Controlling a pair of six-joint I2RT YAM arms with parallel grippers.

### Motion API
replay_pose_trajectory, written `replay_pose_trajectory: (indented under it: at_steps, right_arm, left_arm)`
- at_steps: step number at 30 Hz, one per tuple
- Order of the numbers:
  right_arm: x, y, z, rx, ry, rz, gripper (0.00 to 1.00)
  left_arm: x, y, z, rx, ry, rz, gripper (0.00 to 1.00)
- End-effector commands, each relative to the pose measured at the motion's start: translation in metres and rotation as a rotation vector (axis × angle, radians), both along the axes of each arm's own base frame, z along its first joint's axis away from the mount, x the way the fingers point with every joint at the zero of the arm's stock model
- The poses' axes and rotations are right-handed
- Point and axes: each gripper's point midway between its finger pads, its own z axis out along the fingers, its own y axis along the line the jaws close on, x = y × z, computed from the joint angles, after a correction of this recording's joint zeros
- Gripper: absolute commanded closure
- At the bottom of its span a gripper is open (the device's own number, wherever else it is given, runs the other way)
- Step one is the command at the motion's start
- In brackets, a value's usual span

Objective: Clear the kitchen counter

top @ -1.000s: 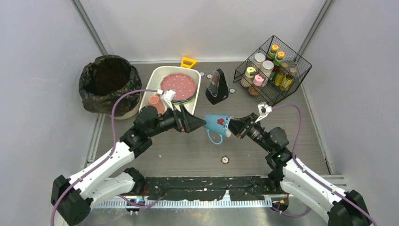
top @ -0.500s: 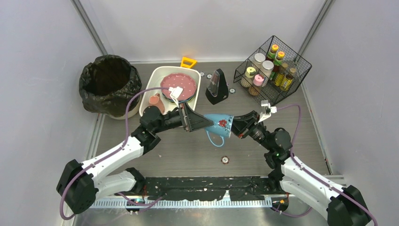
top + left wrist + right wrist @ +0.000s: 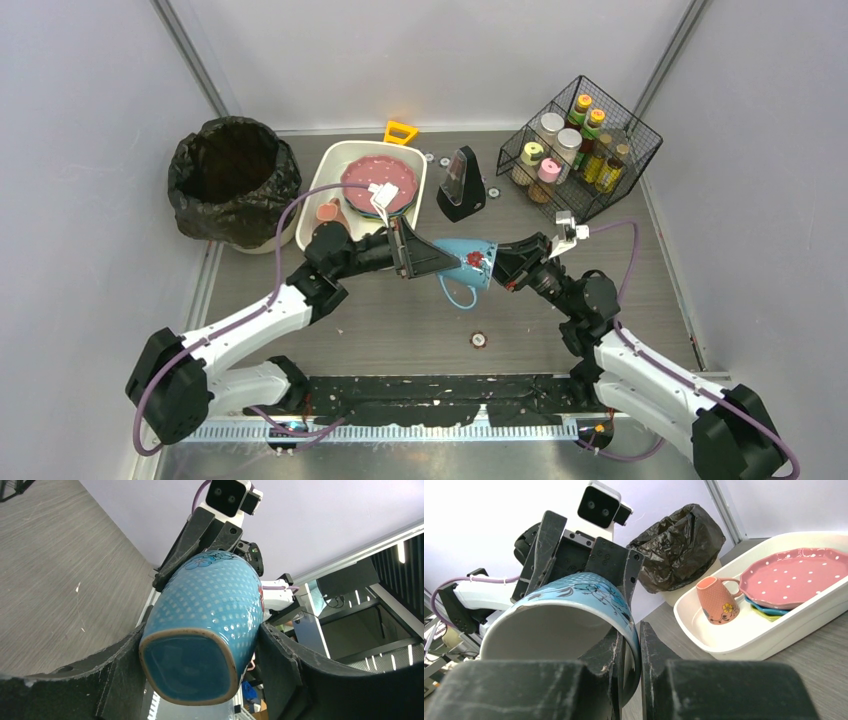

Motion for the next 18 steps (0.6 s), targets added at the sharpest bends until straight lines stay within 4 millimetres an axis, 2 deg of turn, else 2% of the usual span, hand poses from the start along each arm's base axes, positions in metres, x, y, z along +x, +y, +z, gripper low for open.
replay_pose_trajectory:
  at_steps: [1, 4, 6, 8, 9, 10, 13, 17, 18]
  right_arm:
    - [-0.002, -0.006, 0.036, 0.081, -0.102, -0.021, 0.92]
    - [0.002, -0.006, 0.030, 0.067, -0.083, -0.034, 0.87]
    - [0.005, -0.007, 0.025, 0.052, -0.073, -0.053, 0.76]
    - [0.008, -0.010, 0.021, 0.035, -0.071, -0.079, 0.55]
    - [0.006, -0.012, 0.024, 0.036, -0.082, -0.090, 0.50]
    - [0.010, -0.014, 0.018, 0.012, -0.073, -0.113, 0.41]
    - [0.011, -0.022, 0.016, -0.014, -0.082, -0.168, 0.31]
    - [0.024, -0.039, -0.005, -0.096, -0.026, -0.301, 0.16]
    - [0.024, -0.045, -0.005, -0.101, -0.025, -0.327, 0.13]
  left_arm:
    - [-0.007, 0.001, 0.032, -0.069, -0.123, -0.024, 0.43]
    - [-0.004, 0.004, 0.034, -0.060, -0.158, 0.007, 0.66]
    - [-0.002, 0.007, 0.034, -0.039, -0.189, 0.029, 0.84]
    - [0.003, 0.012, 0.035, -0.006, -0.222, 0.060, 0.99]
    - [0.004, 0.016, 0.035, 0.012, -0.240, 0.077, 1.00]
    - [0.007, 0.020, 0.036, 0.030, -0.265, 0.099, 1.00]
    - [0.018, 0.036, 0.029, 0.146, -0.342, 0.189, 1.00]
    - [0.038, 0.064, 0.020, 0.376, -0.457, 0.337, 1.00]
    - [0.043, 0.072, 0.018, 0.436, -0.490, 0.365, 1.00]
